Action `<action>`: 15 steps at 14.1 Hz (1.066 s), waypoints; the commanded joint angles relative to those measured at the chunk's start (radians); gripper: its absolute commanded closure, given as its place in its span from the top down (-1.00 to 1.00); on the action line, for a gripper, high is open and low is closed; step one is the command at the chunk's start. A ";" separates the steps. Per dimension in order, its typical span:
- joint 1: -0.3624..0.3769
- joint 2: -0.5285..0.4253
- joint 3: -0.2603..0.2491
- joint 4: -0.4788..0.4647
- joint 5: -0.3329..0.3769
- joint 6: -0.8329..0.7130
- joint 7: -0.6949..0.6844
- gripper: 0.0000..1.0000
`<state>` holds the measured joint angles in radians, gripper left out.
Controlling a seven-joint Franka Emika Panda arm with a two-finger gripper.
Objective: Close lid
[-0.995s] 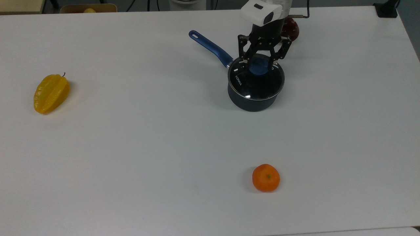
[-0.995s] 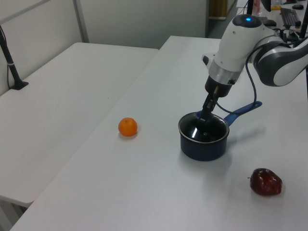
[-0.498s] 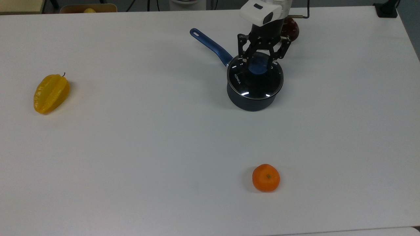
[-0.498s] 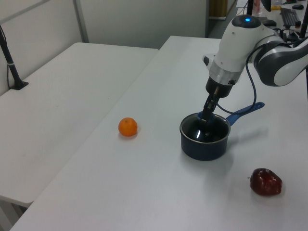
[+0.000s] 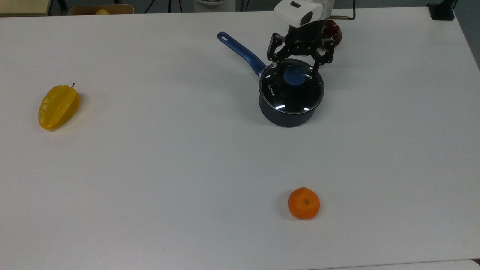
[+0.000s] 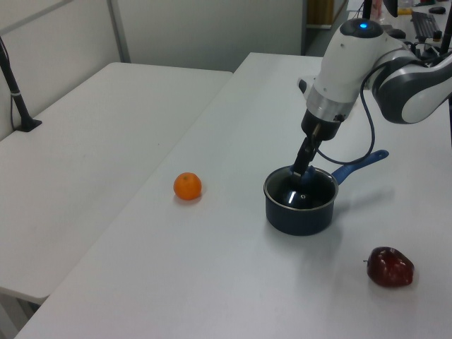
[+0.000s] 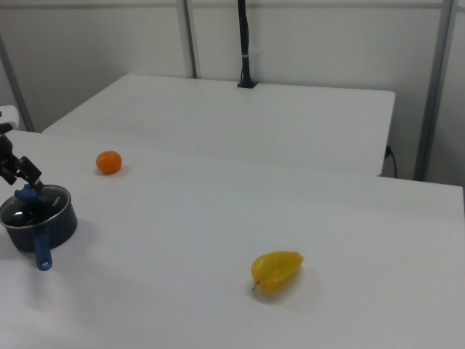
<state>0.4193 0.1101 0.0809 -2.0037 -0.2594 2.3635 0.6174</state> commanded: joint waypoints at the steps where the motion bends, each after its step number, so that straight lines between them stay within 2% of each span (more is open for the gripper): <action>1: -0.017 -0.021 -0.012 0.124 -0.021 -0.166 0.003 1.00; 3: -0.068 -0.024 -0.013 0.230 0.017 -0.300 -0.111 1.00; 7: -0.189 -0.026 -0.016 0.373 0.158 -0.516 -0.376 1.00; 9: -0.253 -0.036 -0.021 0.402 0.175 -0.598 -0.474 1.00; 12: -0.330 -0.072 -0.068 0.411 0.195 -0.673 -0.667 1.00; 15: -0.366 -0.082 -0.116 0.411 0.201 -0.719 -0.703 1.00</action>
<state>0.0743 0.0512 0.0046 -1.5916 -0.0813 1.7025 -0.0320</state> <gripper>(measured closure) 0.000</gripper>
